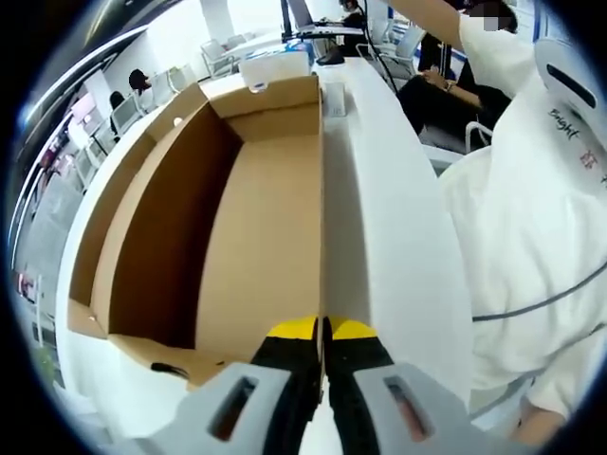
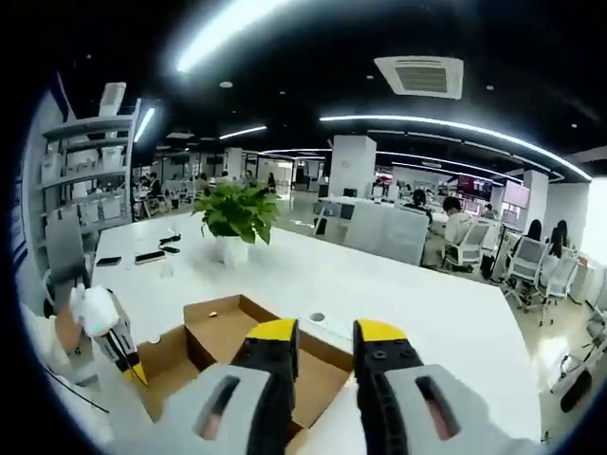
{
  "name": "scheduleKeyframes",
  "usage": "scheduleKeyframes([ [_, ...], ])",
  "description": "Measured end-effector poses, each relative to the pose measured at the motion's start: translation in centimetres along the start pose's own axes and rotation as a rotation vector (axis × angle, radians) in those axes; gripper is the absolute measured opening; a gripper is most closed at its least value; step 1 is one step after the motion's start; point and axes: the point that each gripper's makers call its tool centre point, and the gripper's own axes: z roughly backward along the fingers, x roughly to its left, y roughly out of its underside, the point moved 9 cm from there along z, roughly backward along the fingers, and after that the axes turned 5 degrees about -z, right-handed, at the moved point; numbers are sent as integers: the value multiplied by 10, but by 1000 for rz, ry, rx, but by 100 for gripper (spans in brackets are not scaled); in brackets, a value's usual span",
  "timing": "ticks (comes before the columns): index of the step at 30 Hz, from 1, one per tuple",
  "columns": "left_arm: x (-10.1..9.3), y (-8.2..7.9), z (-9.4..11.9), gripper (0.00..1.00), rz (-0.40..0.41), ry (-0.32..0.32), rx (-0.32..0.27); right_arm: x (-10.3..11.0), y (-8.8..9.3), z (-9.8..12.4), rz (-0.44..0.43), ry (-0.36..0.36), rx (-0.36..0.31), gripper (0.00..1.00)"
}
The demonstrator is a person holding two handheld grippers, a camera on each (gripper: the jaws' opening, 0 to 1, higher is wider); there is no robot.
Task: Operate the shoe box by opening the lid, removing the specified soft item, and placing it in the target area until the item is outside and the box remains undamaged.
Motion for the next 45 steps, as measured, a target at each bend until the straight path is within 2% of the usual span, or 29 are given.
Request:
scheduleKeyframes([
  [2, 0, 0, 0, 1, -1, -2, -1, -2, 3, -6, 9, 1, 0, 24],
  [6, 1, 0, 0, 1, -1, -2, 0, -6, 12, -16, -29, 47, 26, 25],
  [10, -3, -1, -1, 1, -3, -2, 0, -9, 18, -26, 12, 80, 50, 31],
  [12, -3, -1, -1, 1, -1, -1, 1, -12, 22, -31, 44, 98, 81, 24],
  [14, -2, -1, -1, 1, 2, 2, 2, -16, 28, -35, 87, 94, 121, 6],
  [16, -2, -1, -1, 1, 1, 1, 2, -19, 33, -41, 82, 103, 117, 7],
  [18, -3, -1, -1, 1, 0, 0, 2, -21, 38, -45, 43, 106, 142, 13],
  [23, -3, 0, -1, 1, -1, 1, -1, -25, 42, -48, -6, 108, 147, 16],
  [25, -3, 0, -1, 1, -1, -1, -1, -23, 47, -49, 12, 99, 176, 16],
  [27, -5, -1, -1, 1, -5, -6, -3, -25, 55, -54, 53, 118, 251, 14],
  [29, -6, -1, -1, 1, -8, -7, -6, -21, 59, -62, 58, 121, 255, 13],
  [32, -5, -1, -1, 1, -10, -5, -5, -16, 66, -76, -7, 115, 294, 21],
  [34, -5, -1, -1, 1, -12, -6, -3, -13, 71, -83, -16, 112, 326, 23],
  [36, -5, -1, -1, 1, -2, -4, -3, -14, 78, -89, 24, 131, 397, 19],
  [38, -4, -1, -1, 1, 0, -2, -3, -17, 83, -92, 112, 154, 450, 14],
  [39, -4, -1, -1, 1, 0, -2, -3, -18, 87, -93, 99, 188, 452, 15],
  [40, -4, -1, -1, 1, 0, -2, -2, -17, 88, -94, 71, 166, 439, 17],
  [41, -5, -1, -1, 1, -2, -4, -2, -13, 92, -95, -19, 129, 436, 18],
  [43, -5, -2, -1, 1, -3, -4, 0, -10, 95, -94, -143, 101, 417, 21],
  [44, -5, -2, -1, 1, -4, -4, -1, -9, 96, -95, -167, 96, 413, 25],
  [45, -4, -1, -1, 1, -3, -3, -3, -10, 98, -95, -138, 110, 424, 27],
])
